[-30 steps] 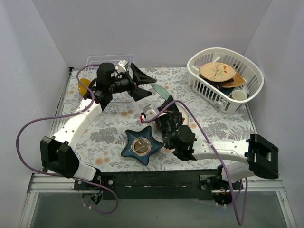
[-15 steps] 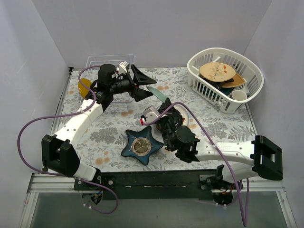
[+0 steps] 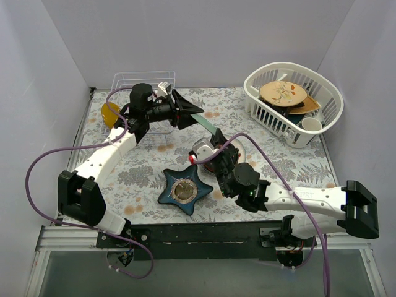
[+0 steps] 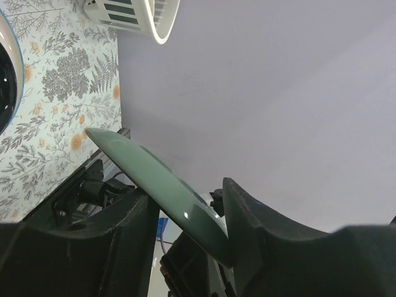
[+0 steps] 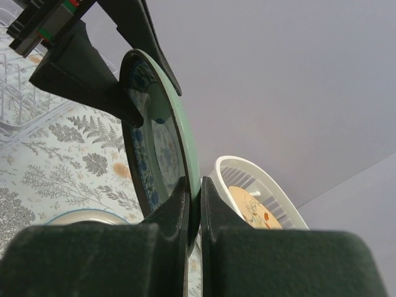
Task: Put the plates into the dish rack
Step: Insert the plate into the dish rack.
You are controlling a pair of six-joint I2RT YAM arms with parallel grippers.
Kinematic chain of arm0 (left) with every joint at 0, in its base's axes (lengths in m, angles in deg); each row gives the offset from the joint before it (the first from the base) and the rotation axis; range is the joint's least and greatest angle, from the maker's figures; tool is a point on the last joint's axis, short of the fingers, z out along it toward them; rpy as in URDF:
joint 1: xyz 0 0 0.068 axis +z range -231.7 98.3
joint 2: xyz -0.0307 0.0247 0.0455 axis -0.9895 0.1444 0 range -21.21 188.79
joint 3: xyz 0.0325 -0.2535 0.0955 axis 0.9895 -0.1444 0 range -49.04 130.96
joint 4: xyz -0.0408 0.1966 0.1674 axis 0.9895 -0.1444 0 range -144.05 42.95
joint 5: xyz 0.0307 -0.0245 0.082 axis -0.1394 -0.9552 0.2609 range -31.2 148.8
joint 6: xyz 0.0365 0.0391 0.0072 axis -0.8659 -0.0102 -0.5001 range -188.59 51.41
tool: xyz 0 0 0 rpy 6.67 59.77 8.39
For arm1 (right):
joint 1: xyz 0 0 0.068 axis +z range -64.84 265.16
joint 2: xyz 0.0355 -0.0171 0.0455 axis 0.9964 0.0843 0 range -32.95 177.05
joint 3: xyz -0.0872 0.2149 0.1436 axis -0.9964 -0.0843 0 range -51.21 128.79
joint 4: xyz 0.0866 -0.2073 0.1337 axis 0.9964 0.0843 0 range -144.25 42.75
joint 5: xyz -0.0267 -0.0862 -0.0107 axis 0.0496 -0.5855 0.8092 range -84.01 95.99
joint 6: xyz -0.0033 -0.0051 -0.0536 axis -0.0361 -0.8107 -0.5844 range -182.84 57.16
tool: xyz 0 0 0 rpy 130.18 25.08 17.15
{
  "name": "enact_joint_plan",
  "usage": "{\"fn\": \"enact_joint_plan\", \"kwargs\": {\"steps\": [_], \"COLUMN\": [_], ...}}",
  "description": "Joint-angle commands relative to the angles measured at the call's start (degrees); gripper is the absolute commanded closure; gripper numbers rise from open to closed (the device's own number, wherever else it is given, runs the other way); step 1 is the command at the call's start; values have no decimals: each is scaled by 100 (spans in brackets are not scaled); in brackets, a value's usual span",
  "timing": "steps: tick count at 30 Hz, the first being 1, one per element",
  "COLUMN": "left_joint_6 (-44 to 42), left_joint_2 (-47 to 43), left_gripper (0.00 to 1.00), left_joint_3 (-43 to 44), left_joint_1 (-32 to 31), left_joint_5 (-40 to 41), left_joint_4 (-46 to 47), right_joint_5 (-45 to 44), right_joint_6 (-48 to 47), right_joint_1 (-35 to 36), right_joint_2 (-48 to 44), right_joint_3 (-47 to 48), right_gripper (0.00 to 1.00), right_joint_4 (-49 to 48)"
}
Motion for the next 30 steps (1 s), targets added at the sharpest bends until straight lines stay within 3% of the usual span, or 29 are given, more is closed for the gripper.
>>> {"fn": "enact_joint_plan", "kwargs": {"steps": [1,7,25,30], "left_joint_6": [240,495,1505,1681], "left_joint_2": [-73,-90,-257,-257], "left_gripper": [64,68,65,78], "left_joint_3": [-37,-169,-661,-723], "left_joint_1": [5,5,5,-4], "left_joint_5": [-114,-210,-650,-676], "left_joint_4": [433,767,2024,2226], "right_joint_5": [556,873,1963,1999], "right_joint_6": [576,769,1130,946], "right_joint_1": [98,98,388,537], "right_joint_2": [-94,-67,249,398], "right_joint_3": [142,115,441,362], "right_gripper": [99,99,99,99], "right_joint_4": [297,552,1782,1801]}}
